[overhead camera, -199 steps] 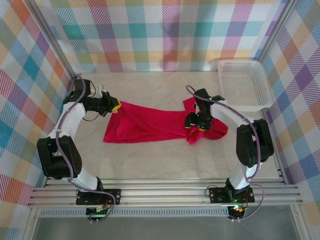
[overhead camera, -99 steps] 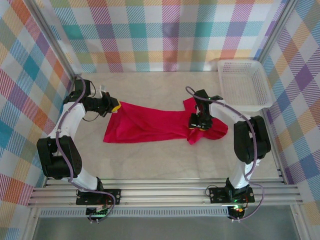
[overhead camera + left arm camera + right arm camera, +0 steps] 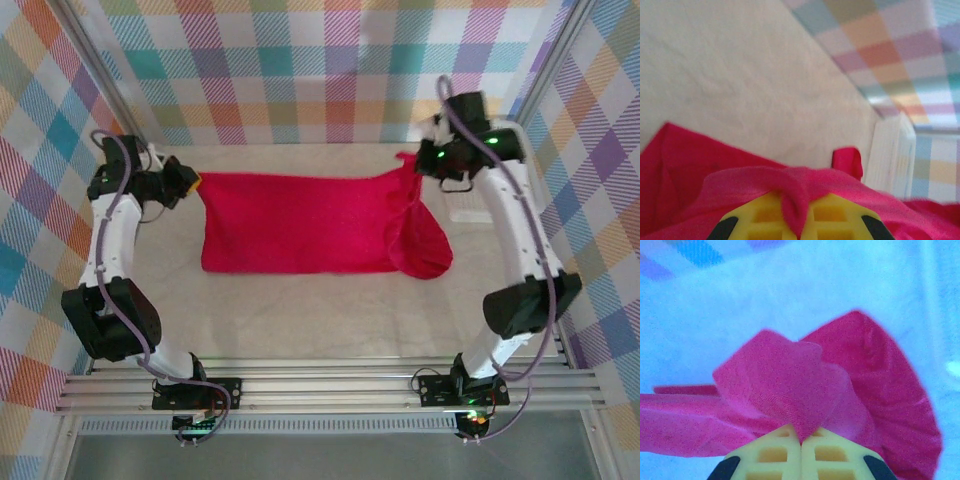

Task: Fold the inside-out t-shirt

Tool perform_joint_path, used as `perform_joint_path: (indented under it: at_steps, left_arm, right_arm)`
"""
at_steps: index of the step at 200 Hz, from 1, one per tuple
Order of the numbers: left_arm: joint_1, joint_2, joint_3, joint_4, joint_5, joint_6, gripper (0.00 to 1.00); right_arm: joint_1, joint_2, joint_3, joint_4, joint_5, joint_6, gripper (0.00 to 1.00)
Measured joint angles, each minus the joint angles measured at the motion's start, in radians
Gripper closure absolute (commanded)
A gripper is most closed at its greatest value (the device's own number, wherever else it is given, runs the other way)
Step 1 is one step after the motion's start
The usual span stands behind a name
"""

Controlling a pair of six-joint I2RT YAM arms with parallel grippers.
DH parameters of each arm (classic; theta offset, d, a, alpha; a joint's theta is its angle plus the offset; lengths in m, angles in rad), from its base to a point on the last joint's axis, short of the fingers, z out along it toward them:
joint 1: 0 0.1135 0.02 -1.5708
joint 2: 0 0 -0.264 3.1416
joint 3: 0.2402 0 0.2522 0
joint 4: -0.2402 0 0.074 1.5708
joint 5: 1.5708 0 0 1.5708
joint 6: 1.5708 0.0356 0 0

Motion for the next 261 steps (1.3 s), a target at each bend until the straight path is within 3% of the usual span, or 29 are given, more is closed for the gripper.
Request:
perform_joint_path:
  at_steps: [24,52,79,95,135,161,192,214,261]
  left_arm:
    - [0.055,-0.022,0.025,-0.003,-0.038,-0.007,1.00]
    - [0.066,-0.068,-0.025,0.000,-0.070,-0.011,1.00]
    - [0.066,-0.085,-0.113,0.008,-0.095,-0.010,1.00]
    - [0.066,-0.085,-0.177,0.010,-0.111,-0.010,1.00]
    - [0.083,-0.090,-0.310,0.020,-0.179,-0.006,1.00]
    - [0.086,-0.092,-0.325,0.029,-0.200,0.000,1.00]
    - [0.086,-0.105,-0.327,0.041,-0.200,0.002,1.00]
    - [0.086,-0.122,-0.346,0.051,-0.199,0.002,1.00]
    - [0.086,-0.134,-0.386,0.066,-0.187,0.002,1.00]
  right_arm:
    - [-0.061,-0.062,0.095,-0.057,-0.032,-0.014,1.00]
    - [-0.068,-0.098,0.060,-0.097,-0.077,-0.027,0.98]
    - [-0.069,-0.097,-0.083,-0.099,-0.099,-0.032,0.92]
    - [-0.069,-0.101,-0.208,-0.076,-0.114,-0.034,0.84]
    - [-0.089,-0.163,-0.542,-0.032,-0.076,-0.035,0.82]
    - [-0.104,-0.195,-0.611,-0.025,-0.035,-0.030,0.80]
    - [-0.106,-0.235,-0.628,0.036,-0.071,0.000,0.67]
    - [-0.045,-0.238,-0.677,0.125,-0.113,0.056,0.49]
    - [0.148,-0.117,-0.897,0.380,-0.213,0.167,0.47]
